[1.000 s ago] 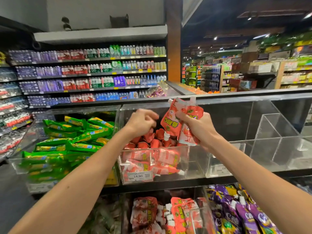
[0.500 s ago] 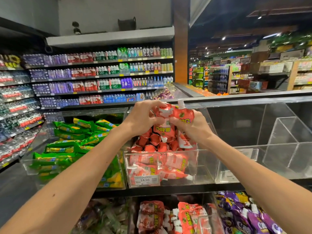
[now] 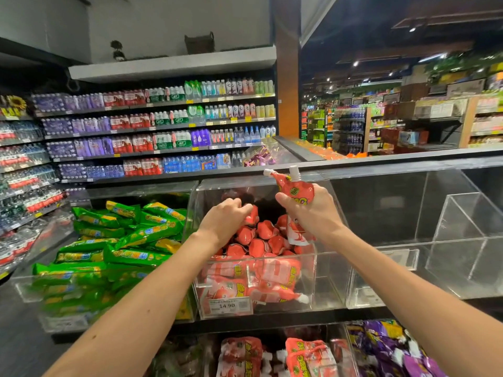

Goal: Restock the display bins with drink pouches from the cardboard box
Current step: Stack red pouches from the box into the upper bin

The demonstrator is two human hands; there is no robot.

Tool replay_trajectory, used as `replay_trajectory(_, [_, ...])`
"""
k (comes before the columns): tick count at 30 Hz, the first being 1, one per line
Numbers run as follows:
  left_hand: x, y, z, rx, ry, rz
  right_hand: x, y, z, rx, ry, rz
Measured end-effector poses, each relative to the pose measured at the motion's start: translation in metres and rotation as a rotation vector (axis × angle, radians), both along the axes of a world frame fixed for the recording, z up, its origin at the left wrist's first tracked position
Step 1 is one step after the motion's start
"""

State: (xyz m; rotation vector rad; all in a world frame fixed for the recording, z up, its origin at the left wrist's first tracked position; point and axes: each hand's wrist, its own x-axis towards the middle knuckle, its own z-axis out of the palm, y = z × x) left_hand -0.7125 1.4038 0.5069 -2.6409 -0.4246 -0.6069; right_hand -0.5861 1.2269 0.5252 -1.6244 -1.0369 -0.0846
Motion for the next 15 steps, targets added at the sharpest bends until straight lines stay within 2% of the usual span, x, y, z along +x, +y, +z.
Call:
replay_trajectory(2, [0.002,-0.001,0.003,-0.002,0.094,0.088,-0.001,0.002,-0.001,-0.003,-0.003,0.001])
replay_trajectory(4, [0.002,0.0,0.002,0.094,0.19,0.187,0.0,0.003,-0.001,-0.012,-0.004,0.015])
replay_trajectory(9, [-0.004,0.002,0.002,0.13,0.322,0.376,-0.002,0.003,0.0,-0.03,0.013,0.05])
replay_trajectory(12, [-0.008,-0.001,0.004,0.105,0.381,0.392,-0.006,0.001,0.001,-0.041,0.023,0.087])
replay_trajectory(15, [-0.017,-0.003,0.006,0.063,0.322,0.314,-0.008,-0.002,0.0,-0.087,0.067,0.127])
